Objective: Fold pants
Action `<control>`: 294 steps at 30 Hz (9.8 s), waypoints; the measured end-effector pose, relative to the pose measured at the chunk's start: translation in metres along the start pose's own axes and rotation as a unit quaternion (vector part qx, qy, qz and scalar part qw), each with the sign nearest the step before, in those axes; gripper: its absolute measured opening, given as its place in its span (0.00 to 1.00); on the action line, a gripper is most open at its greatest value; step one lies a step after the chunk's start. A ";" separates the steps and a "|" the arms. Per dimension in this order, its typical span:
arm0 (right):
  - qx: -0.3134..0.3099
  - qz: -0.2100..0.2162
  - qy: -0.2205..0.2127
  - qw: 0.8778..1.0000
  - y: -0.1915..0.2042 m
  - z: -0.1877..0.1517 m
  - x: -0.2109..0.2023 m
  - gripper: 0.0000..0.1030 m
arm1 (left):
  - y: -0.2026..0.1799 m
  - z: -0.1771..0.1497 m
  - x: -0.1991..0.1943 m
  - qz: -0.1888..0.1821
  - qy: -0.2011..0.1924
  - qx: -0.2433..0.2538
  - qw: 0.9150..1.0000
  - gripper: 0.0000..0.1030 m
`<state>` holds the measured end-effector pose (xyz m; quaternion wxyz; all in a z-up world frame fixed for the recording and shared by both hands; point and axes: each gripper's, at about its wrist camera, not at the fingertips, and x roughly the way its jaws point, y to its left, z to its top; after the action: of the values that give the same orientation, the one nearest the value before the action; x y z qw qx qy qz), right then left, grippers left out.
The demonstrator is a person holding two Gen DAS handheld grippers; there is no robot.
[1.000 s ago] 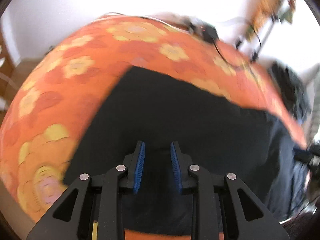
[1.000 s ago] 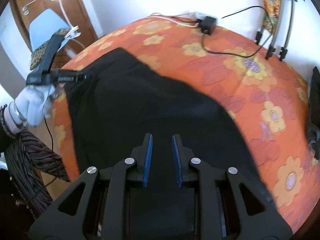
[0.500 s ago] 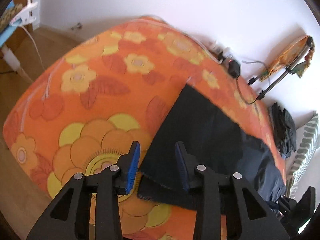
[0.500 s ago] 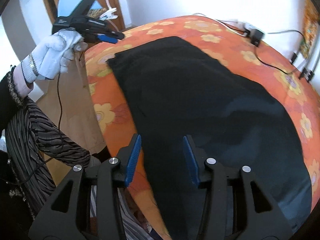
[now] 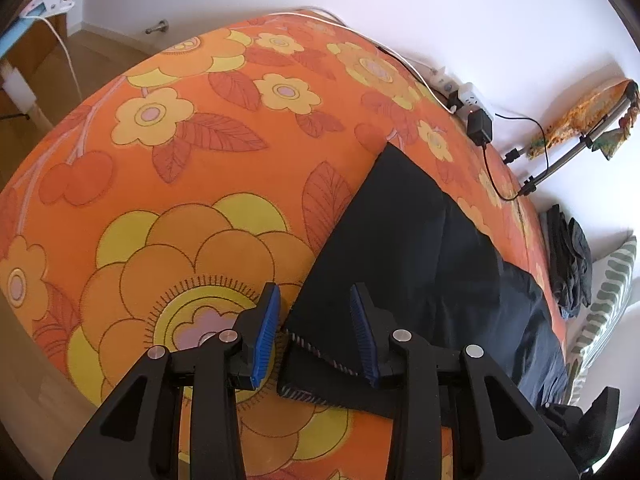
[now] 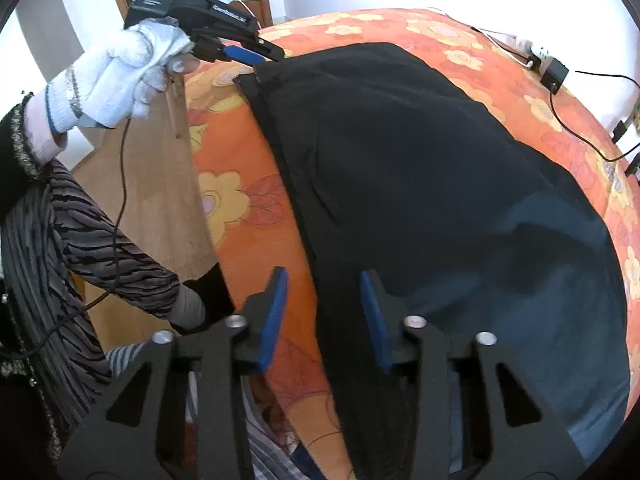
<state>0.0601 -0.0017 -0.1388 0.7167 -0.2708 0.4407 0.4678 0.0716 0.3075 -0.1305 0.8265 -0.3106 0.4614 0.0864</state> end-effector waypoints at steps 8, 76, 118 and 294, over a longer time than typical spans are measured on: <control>0.012 0.010 -0.004 1.000 -0.004 0.003 -0.003 0.05 | -0.001 0.000 -0.006 0.017 -0.022 0.010 1.000 0.05; -0.054 -0.029 0.014 0.998 0.005 0.007 0.006 0.04 | 0.003 -0.018 -0.026 0.045 -0.043 0.004 0.998 0.02; -0.073 -0.026 0.025 0.997 0.006 0.007 -0.015 0.15 | 0.013 -0.032 -0.023 0.003 0.005 -0.053 0.999 0.21; 0.586 0.090 -0.201 0.780 -0.169 -0.279 -0.186 0.07 | -0.414 -0.334 -0.035 -0.214 0.012 0.643 0.735 0.48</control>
<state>0.0756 -0.3753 -0.1074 0.7638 0.3428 0.4980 0.2258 -0.0074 -0.2139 -0.0496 0.8202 0.2029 0.3386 -0.4141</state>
